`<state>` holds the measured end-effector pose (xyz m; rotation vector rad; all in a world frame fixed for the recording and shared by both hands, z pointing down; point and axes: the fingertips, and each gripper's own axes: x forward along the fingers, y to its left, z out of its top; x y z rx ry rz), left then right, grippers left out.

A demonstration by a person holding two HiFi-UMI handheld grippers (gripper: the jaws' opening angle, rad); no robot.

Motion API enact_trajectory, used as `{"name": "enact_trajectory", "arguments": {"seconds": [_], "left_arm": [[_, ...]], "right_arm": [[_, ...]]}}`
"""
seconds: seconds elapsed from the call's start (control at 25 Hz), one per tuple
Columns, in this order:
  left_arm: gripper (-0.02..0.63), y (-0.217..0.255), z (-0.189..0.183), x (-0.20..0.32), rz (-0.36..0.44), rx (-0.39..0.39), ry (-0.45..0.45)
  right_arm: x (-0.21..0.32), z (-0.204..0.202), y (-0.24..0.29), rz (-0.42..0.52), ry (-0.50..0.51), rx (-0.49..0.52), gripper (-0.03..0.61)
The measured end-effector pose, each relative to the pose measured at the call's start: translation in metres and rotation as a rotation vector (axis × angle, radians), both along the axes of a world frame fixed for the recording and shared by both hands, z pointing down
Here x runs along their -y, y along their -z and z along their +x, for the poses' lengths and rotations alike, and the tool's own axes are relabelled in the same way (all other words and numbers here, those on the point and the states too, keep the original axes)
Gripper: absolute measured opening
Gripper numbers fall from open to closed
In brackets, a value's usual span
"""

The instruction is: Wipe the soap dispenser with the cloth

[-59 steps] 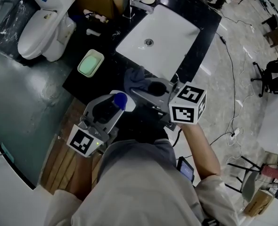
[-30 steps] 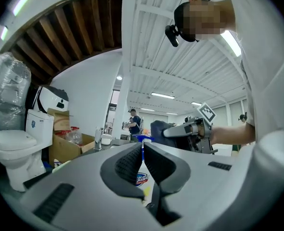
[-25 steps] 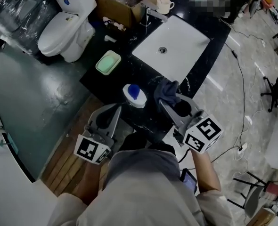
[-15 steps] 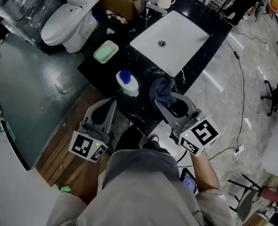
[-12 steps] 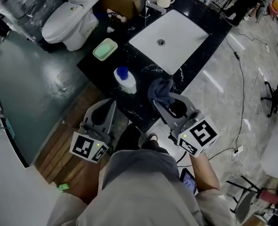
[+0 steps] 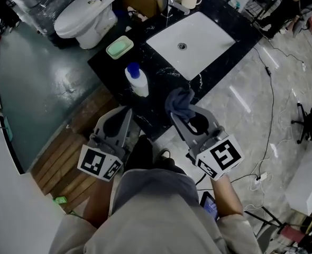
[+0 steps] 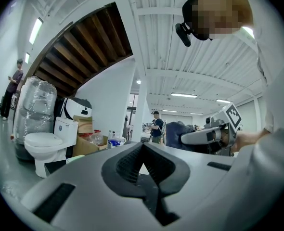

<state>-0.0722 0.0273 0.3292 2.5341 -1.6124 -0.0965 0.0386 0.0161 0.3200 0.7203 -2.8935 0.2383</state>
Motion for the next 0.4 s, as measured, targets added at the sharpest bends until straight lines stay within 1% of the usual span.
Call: {"name": "enact_trajectory", "arguments": {"seconds": [0.4], "left_arm": [[0.006,0.008,0.015,-0.016,0.007,-0.004,0.036]], "right_arm": [[-0.018,0.014,0.006,0.015,0.018,0.005,0.066]]}}
